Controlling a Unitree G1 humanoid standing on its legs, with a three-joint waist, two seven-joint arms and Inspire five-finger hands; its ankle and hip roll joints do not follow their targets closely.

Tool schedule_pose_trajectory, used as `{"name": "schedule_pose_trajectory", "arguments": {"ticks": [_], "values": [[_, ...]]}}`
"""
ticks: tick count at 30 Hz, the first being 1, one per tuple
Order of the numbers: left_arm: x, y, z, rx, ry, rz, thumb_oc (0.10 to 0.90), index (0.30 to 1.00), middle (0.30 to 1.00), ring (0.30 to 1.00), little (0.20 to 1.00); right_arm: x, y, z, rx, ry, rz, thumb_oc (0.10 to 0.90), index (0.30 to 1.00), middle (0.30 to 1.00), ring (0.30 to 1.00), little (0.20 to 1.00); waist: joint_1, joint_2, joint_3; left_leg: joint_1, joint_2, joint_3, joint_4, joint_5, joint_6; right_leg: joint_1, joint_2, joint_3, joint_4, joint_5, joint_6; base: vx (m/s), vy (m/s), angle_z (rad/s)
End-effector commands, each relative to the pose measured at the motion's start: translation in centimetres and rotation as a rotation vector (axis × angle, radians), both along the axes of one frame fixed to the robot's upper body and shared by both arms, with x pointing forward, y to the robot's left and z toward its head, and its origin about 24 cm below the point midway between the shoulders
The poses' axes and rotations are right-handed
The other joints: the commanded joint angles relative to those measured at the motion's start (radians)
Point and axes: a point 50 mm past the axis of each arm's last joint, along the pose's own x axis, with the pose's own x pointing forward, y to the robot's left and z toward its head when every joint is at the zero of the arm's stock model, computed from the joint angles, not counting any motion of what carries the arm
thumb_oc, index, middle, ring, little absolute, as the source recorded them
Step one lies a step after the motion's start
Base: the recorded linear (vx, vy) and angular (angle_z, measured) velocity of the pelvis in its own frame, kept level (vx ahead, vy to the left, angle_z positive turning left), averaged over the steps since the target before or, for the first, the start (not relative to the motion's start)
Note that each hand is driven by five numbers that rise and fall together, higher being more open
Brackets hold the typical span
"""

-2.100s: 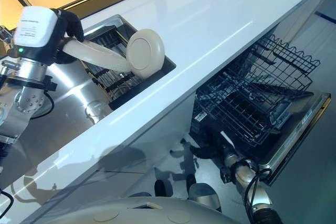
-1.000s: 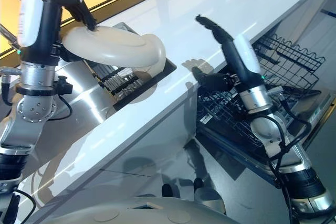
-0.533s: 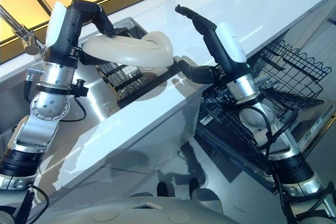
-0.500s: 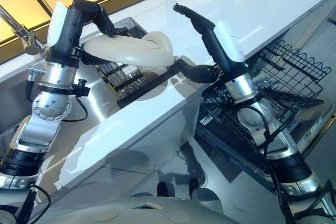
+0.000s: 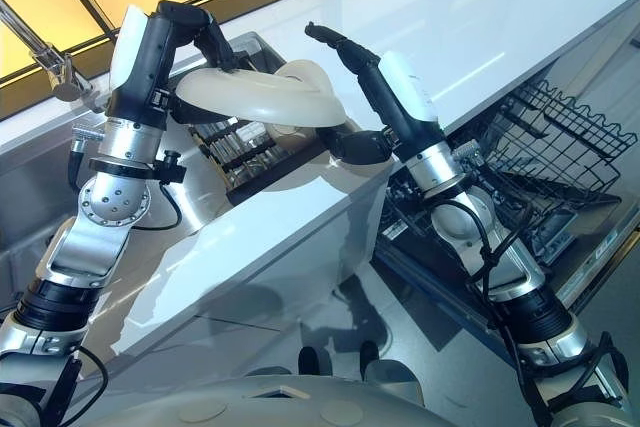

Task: Pick up plates and place into dishwasher.

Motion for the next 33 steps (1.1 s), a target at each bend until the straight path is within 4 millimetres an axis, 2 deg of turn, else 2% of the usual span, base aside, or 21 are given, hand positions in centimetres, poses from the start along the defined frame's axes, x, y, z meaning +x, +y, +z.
{"name": "schedule_pose_trajectory", "arguments": {"ticks": [1,2,3,4,14,24,25,26,29,32,33], "values": [[0.6,-1.6,5.2,-0.062,-0.225,-0.072,0.1,0.3,0.3,0.3,0.2,-0.5,1.7,4.7,0.155,-0.193,0.121,0.8,0.9,0.9,0.9,0.9,0.012,-0.028,-0.083,-0.007,-0.051,-0.014,0.014,-0.079,-0.008,-0.02,-0.006,-0.045,0.115,-0.095,0.096,0.0,0.0,0.0],[0.6,-1.7,5.2,-0.062,-0.221,-0.078,0.1,0.3,0.3,0.3,0.2,-0.5,1.8,4.8,0.178,-0.192,0.129,0.8,0.9,0.9,0.9,0.9,0.014,-0.029,-0.083,-0.006,-0.051,-0.015,0.015,-0.08,-0.008,-0.018,-0.006,-0.046,0.114,-0.095,0.095,0.0,0.0,0.0],[0.6,-2.1,5.1,-0.064,-0.21,-0.089,0.1,0.3,0.3,0.3,0.2,-0.7,2.2,5.1,0.215,-0.198,0.157,0.218,0.401,0.401,0.401,0.318,0.016,-0.028,-0.081,-0.005,-0.052,-0.017,0.017,-0.081,-0.008,-0.016,-0.006,-0.048,0.112,-0.095,0.094,0.0,0.0,0.0],[0.6,-2.3,4.9,-0.065,-0.204,-0.093,0.1,0.3,0.3,0.3,0.2,-0.8,2.4,5.2,0.234,-0.209,0.171,0.1,0.3,0.3,0.3,0.2,0.017,-0.028,-0.081,-0.004,-0.053,-0.018,0.017,-0.082,-0.009,-0.014,-0.007,-0.049,0.109,-0.093,0.094,0.0,0.0,0.0],[1.4,-2.6,2.4,-0.076,-0.099,-0.067,0.1,0.3,0.3,0.3,0.2,-2.0,3.3,6.7,0.35,-0.285,0.27,0.1,0.3,0.3,0.3,0.2,0.024,-0.026,-0.079,0.004,-0.052,0.009,0.018,-0.086,-0.014,-0.001,-0.01,-0.082,0.085,-0.086,0.096,0.01,-0.006,-0.02],[1.8,-3.3,1.4,-0.085,-0.034,-0.105,0.1,0.3,0.3,0.3,0.2,-1.7,2.9,6.8,0.383,-0.315,0.202,0.1,0.3,0.3,0.3,0.2,0.018,-0.027,-0.082,0.003,-0.05,0.019,0.036,-0.094,-0.011,0.004,-0.011,-0.067,0.077,-0.082,0.093,0.01,-0.006,-0.03],[1.7,-3.3,1.3,-0.094,-0.026,-0.109,0.355,0.519,0.519,0.519,0.455,-1.7,2.7,6.7,0.384,-0.32,0.184,0.1,0.3,0.3,0.3,0.2,0.017,-0.026,-0.082,0.005,-0.05,0.02,0.033,-0.094,-0.011,0.004,-0.011,-0.065,0.077,-0.082,0.093,0.0,0.0,0.0],[1.8,-3.3,1.1,-0.111,-0.013,-0.119,0.8,0.9,0.9,0.9,0.9,-1.7,2.4,6.6,0.384,-0.329,0.158,0.1,0.3,0.3,0.3,0.2,0.015,-0.026,-0.082,0.006,-0.05,0.02,0.031,-0.094,-0.01,0.005,-0.011,-0.064,0.076,-0.082,0.094,0.0,0.0,0.0],[1.8,-3.4,0.4,-0.133,0.038,-0.14,0.8,0.9,0.9,0.9,0.9,-1.3,1.3,6.4,0.364,-0.368,0.065,0.1,0.3,0.3,0.3,0.2,0.012,-0.024,-0.08,0.01,-0.05,0.021,0.027,-0.093,-0.01,0.007,-0.01,-0.063,0.074,-0.08,0.094,0.0,0.0,0.0],[1.9,-2.8,0.0,-0.148,0.069,-0.14,0.8,0.9,0.9,0.9,0.9,-0.6,-1.3,6.8,0.347,-0.443,-0.097,0.1,0.3,0.3,0.3,0.2,0.012,-0.023,-0.077,0.015,-0.049,0.019,0.024,-0.095,-0.011,0.011,-0.009,-0.067,0.072,-0.08,0.096,0.0,0.0,0.0],[1.9,-2.3,-0.1,-0.145,0.079,-0.124,0.8,0.9,0.9,0.9,0.9,-0.2,-2.9,7.3,0.361,-0.481,-0.17,0.1,0.3,0.3,0.3,0.2,0.012,-0.024,-0.077,0.015,-0.048,0.018,0.023,-0.095,-0.012,0.011,-0.008,-0.07,0.072,-0.079,0.096,0.0,0.0,0.0]]}}
